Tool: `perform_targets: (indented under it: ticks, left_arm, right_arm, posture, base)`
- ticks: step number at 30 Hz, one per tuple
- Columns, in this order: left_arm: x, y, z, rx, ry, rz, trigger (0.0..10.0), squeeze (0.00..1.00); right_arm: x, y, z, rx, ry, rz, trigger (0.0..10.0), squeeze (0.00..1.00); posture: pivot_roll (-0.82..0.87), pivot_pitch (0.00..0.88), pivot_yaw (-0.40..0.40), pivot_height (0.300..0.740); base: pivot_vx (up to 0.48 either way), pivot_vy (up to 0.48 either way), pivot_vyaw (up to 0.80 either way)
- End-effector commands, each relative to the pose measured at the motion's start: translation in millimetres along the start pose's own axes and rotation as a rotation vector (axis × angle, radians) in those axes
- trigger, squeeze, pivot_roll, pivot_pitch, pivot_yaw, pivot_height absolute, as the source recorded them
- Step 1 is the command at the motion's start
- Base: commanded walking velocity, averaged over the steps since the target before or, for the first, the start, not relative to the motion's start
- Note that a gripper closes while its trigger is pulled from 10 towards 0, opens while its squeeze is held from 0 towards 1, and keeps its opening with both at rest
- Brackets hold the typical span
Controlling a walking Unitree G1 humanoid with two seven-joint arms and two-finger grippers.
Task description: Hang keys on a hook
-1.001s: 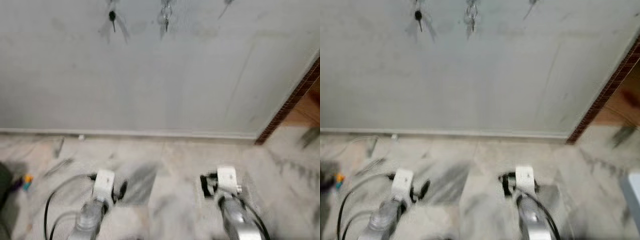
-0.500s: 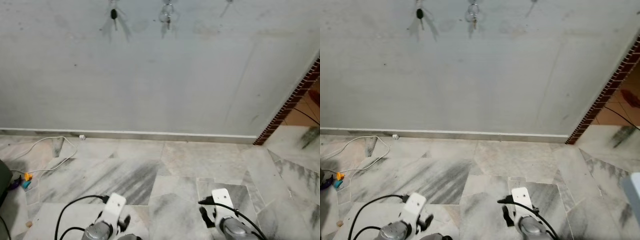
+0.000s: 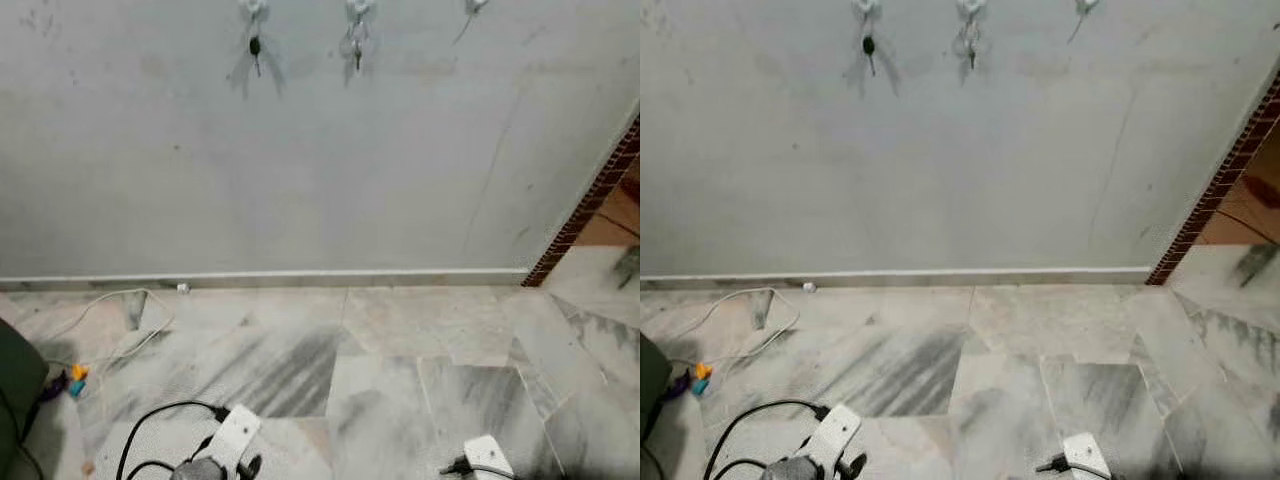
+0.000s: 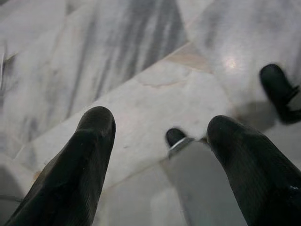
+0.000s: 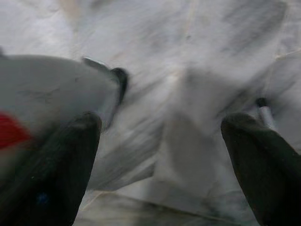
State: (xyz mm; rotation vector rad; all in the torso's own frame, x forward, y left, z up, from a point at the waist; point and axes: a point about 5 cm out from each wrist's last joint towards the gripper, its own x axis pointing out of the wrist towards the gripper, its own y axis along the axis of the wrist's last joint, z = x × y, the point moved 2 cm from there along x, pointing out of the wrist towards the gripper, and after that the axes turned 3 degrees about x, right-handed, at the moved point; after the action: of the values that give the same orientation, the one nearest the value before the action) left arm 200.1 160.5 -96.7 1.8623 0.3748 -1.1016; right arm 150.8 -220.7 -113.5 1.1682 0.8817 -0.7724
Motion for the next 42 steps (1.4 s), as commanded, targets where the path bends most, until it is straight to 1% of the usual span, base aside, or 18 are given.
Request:
perform_targets:
  ticks: [1,4,6,11,15,18,21,23,26,29,30,33,35,36,39,40,41,42]
  left_arm:
    - [-3.2,-14,-2.9,-0.001,0.010,-0.045,10.0,0.00]
    - [-2.1,-10,-3.7,-0.007,0.017,-0.038,10.0,0.00]
    - [-2.3,-10,-3.2,-0.010,0.016,-0.031,10.0,0.00]
    - [-3.4,-14,-0.5,0.005,0.000,-0.029,10.0,0.00]
    - [-3.5,-13,0.2,0.012,-0.007,-0.020,10.0,0.00]
    - [-6.6,-23,0.6,-0.004,0.004,-0.034,10.0,0.00]
    - [-7.5,-26,2.1,-0.015,0.009,-0.039,10.0,0.00]
    - [-8.2,-29,3.4,-0.039,0.019,-0.044,10.0,0.00]
    - [-8.9,-32,3.4,-0.073,0.038,-0.050,10.0,0.00]
    - [-9.1,-33,3.8,-0.086,0.044,-0.051,10.0,0.00]
    - [-9.2,-33,4.0,-0.088,0.050,-0.051,10.0,0.00]
    - [-9.4,-35,4.3,-0.111,0.065,-0.053,10.0,0.00]
    - [-9.4,-35,4.7,-0.117,0.068,-0.054,10.0,0.00]
    - [-9.5,-36,5.6,-0.125,0.070,-0.058,10.0,0.00]
    - [-9.9,-37,5.9,-0.127,0.073,-0.062,10.0,0.00]
    - [-10.1,-38,5.9,-0.122,0.070,-0.065,10.0,0.00]
    - [-10.1,-38,6.0,-0.114,0.067,-0.070,10.0,0.00]
    - [-10.1,-38,6.0,-0.114,0.067,-0.070,10.0,0.00]
  right_arm:
    - [2.2,11,-11.6,0.012,0.032,0.035,10.0,0.00]
    - [3.1,17,-17.9,0.013,0.054,0.051,10.0,0.00]
    - [4.0,21,-24.1,-0.025,0.072,0.061,10.0,0.00]
    - [4.3,25,-29.3,-0.072,0.091,0.070,10.0,0.00]
    - [4.2,23,-28.7,-0.090,0.093,0.066,10.0,0.00]
    - [3.6,19,-22.7,-0.153,0.088,0.049,10.0,0.00]
    - [3.5,18,-19.7,-0.181,0.085,0.042,10.0,0.00]
    - [3.5,19,-19.1,-0.218,0.091,0.040,10.0,0.00]
    - [3.7,22,-18.7,-0.245,0.096,0.045,10.0,0.00]
    - [4.0,25,-18.3,-0.255,0.099,0.048,10.0,0.00]
    - [4.5,28,-19.7,-0.275,0.102,0.047,10.0,0.00]
    - [5.4,36,-26.7,-0.311,0.124,0.059,10.0,0.00]
    - [5.7,38,-28.3,-0.312,0.127,0.065,10.0,0.00]
    - [6.2,44,-31.6,-0.318,0.131,0.077,10.0,0.00]
    - [6.7,51,-36.4,-0.312,0.134,0.091,10.0,0.00]
    - [6.9,53,-38.2,-0.303,0.134,0.096,10.0,0.00]
    - [6.8,52,-37.0,-0.273,0.129,0.100,10.0,0.00]
    - [6.8,52,-37.0,-0.273,0.129,0.100,10.0,0.00]
  posture:
    - [-0.07,0.112,0.050,0.740]
    - [-0.07,0.114,0.049,0.740]
    - [-0.07,0.115,0.047,0.740]
    - [-0.06,0.116,0.040,0.740]
    - [-0.06,0.115,0.029,0.740]
    - [-0.05,0.117,-0.002,0.740]
    - [-0.04,0.119,-0.019,0.740]
    - [-0.04,0.117,-0.038,0.740]
    - [-0.02,0.113,-0.055,0.740]
    - [-0.01,0.113,-0.069,0.740]
    - [0.01,0.112,-0.090,0.740]
    - [0.02,0.112,-0.103,0.740]
    - [0.02,0.113,-0.103,0.740]
    - [0.02,0.116,-0.102,0.740]
    - [0.02,0.126,-0.088,0.740]
    - [0.02,0.132,-0.075,0.740]
    - [0.02,0.143,-0.059,0.740]
    - [0.02,0.143,-0.059,0.740]
  base:
    - [0.000,0.435,0.00]
    - [0.000,0.435,0.00]
    - [0.000,0.431,0.00]
    - [-0.097,0.422,0.00]
    - [-0.064,0.102,0.00]
    - [0.000,0.000,0.00]
    - [0.000,0.000,0.00]
    - [0.000,0.000,0.00]
    - [0.000,0.000,0.00]
    - [0.000,0.000,0.00]
    - [0.000,0.000,0.00]
    - [0.000,0.000,0.00]
    - [0.000,0.000,0.00]
    - [0.000,0.000,0.00]
    - [0.000,0.000,0.00]
    - [0.000,0.000,0.00]
    - [0.000,0.000,0.00]
    - [0.000,0.000,0.00]
